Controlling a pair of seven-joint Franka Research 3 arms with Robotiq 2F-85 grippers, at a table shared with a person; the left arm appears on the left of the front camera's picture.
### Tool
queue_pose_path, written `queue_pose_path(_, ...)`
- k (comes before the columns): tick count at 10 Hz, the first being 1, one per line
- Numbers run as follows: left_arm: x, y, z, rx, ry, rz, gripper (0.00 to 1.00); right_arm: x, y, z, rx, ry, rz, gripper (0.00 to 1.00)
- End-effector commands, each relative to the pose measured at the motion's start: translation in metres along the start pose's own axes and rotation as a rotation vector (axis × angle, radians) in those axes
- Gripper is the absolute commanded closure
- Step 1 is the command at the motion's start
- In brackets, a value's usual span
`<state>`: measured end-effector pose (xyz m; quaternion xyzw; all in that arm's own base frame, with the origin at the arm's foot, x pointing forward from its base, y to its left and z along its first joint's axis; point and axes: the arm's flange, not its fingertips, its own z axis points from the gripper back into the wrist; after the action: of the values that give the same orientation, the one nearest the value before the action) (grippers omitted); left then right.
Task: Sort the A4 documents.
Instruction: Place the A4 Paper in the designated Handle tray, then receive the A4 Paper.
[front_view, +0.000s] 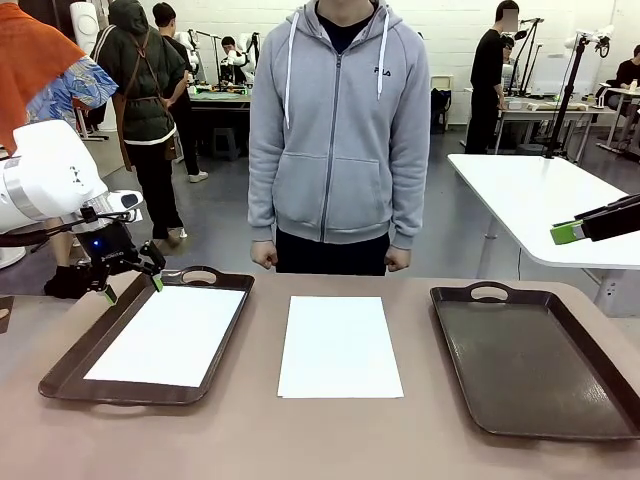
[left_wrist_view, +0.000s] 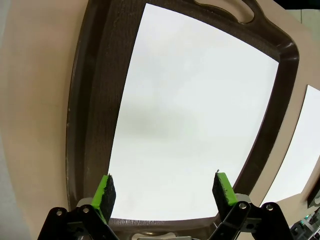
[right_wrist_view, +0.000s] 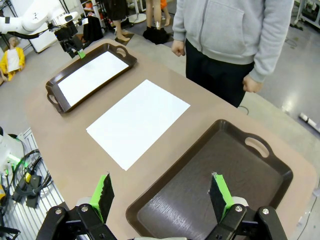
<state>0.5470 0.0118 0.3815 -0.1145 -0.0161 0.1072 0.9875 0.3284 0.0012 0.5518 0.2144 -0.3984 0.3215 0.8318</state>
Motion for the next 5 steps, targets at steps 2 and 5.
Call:
queue_pose_path(2,-0.0006,0.0001,0.0009,0.013,0.006,-0.007,0.0,-0.0005,-0.0006,-0.0024,0.016,-0.005,0.0,0.0)
queue_pose_path(5,-0.0006,0.0001,0.0009,0.013,0.006,-0.007,0.0,-0.0005,-0.0006,-0.0024,0.016,-0.005,0.0,0.0)
